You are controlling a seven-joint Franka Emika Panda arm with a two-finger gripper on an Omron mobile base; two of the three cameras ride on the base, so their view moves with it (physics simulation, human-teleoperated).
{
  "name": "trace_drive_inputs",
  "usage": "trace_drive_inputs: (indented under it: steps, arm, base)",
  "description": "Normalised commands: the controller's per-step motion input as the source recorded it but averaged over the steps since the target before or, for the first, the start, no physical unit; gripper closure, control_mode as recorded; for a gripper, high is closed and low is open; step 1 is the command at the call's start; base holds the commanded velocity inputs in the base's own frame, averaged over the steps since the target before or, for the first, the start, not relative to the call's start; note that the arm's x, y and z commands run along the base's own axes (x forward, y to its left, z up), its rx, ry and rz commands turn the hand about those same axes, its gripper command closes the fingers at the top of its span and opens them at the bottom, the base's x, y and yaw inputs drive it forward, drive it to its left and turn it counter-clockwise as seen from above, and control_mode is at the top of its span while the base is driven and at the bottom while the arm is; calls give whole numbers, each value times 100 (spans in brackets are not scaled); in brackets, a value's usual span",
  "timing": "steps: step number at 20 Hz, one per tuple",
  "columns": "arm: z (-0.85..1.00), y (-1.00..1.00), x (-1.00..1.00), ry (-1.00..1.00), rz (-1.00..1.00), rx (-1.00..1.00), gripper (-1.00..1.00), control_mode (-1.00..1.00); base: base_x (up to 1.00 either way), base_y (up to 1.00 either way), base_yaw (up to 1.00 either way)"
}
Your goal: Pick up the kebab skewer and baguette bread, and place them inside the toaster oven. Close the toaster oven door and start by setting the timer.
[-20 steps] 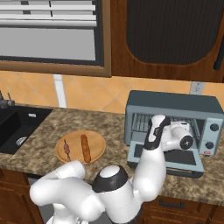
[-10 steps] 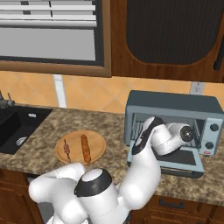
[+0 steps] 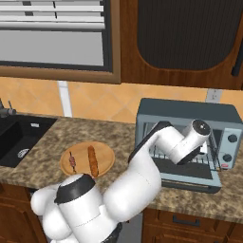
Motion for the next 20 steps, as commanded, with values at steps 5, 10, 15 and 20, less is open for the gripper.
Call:
trace_drive_inputs:
  steps: [5,10,15,20]
  arm:
    - [22,-5,-100,32,2,0,-100,-100]
    - [75,83,-75,10,18,-4,-100,-100]
    - [18,100,-31,15,25,-11,-100,-100]
    - [-5,100,-15,3,27,-12,-100,-100]
  base:
    - [0,0,0]
    - [0,0,0]
    - [0,0,0]
    - [0,0,0]
